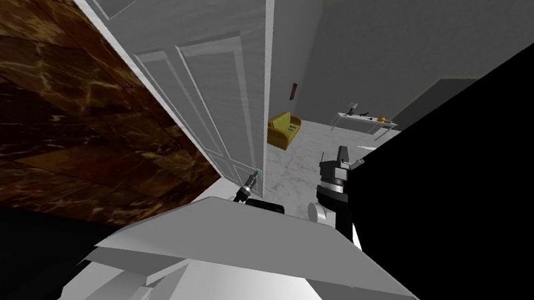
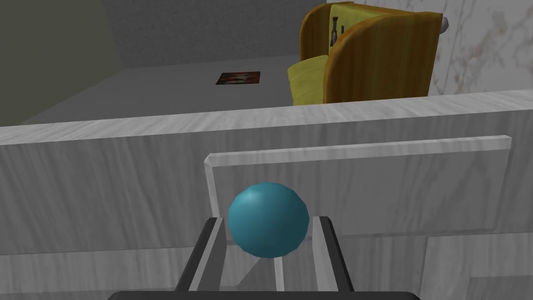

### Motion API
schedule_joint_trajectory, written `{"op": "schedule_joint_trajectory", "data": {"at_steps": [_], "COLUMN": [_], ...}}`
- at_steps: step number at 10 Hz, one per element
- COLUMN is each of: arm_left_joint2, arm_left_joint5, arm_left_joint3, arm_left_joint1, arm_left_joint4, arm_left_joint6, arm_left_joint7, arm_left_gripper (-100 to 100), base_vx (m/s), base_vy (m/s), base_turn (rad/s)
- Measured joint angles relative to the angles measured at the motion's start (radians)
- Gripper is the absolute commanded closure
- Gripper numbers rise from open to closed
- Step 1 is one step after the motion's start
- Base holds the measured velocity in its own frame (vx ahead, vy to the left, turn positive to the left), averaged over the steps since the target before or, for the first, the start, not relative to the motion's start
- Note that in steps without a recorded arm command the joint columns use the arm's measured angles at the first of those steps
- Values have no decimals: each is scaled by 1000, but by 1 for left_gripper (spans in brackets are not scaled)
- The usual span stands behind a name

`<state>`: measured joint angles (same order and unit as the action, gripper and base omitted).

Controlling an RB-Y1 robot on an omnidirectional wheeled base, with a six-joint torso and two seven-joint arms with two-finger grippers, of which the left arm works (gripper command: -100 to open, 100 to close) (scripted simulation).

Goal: Push the door open

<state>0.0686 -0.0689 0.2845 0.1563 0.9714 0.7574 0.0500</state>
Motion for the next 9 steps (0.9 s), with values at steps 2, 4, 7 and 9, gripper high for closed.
{"op": "schedule_joint_trajectory", "data": {"at_steps": [2,4,7,9], "arm_left_joint2": [1,10,6,-2], "arm_left_joint5": [10,21,23,26], "arm_left_joint3": [-24,-47,-43,-42], "arm_left_joint1": [-19,-24,-17,-11], "arm_left_joint4": [-13,-20,-5,6], "arm_left_joint6": [0,3,-7,-15], "arm_left_joint7": [-6,-8,-5,-3], "arm_left_gripper": [100,-100,-100,-100], "base_vx": [143,-100,-209,-219], "base_vy": [-87,-41,-4,-29], "base_turn": [84,56,37,54]}}
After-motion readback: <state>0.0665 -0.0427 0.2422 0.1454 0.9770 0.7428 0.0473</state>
